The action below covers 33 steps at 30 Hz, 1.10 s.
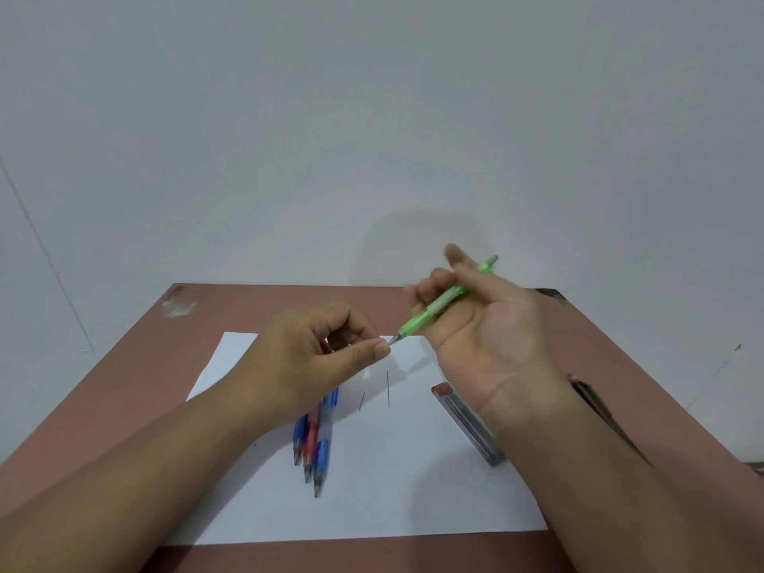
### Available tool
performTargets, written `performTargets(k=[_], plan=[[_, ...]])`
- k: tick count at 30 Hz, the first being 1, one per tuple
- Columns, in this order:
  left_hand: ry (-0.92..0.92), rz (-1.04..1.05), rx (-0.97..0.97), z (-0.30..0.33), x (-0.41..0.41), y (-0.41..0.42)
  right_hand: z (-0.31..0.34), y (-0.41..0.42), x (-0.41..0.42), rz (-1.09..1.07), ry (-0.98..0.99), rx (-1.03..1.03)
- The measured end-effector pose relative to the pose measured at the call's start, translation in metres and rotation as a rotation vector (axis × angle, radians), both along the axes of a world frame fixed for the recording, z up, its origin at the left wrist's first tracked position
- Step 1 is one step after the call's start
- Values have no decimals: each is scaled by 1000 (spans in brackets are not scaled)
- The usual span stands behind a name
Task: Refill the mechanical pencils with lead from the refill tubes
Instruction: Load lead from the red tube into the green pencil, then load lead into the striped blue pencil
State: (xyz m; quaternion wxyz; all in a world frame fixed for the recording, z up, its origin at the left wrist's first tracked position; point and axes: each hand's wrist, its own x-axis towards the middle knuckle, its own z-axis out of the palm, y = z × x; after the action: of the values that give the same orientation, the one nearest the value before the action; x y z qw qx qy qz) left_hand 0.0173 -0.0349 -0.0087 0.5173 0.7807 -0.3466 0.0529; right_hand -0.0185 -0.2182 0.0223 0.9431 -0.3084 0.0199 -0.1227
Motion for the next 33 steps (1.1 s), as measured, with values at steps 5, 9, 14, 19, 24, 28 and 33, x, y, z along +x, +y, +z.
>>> performTargets(k=[5, 9, 14, 19, 24, 28, 33], plan=[[-39, 23, 87, 5, -2, 3, -8, 1, 3, -75, 221, -395], [-82, -1, 124, 8, -8, 3, 3, -5, -6, -120, 255, -573], [-163, -57, 202, 13, -20, -8, 23, -43, -35, -304, 291, -905], [-290, -233, 349, 19, -42, -32, 19, -93, -90, -448, 427, -1345], [-342, -356, 531, 26, -66, -66, 6, -126, -126, -485, 599, -1724], [-427, -329, 579, 18, -76, -99, -7, -134, -134, -471, 717, -1854], [-539, -343, 567, 4, -85, -121, -24, -136, -134, -419, 797, -1953]])
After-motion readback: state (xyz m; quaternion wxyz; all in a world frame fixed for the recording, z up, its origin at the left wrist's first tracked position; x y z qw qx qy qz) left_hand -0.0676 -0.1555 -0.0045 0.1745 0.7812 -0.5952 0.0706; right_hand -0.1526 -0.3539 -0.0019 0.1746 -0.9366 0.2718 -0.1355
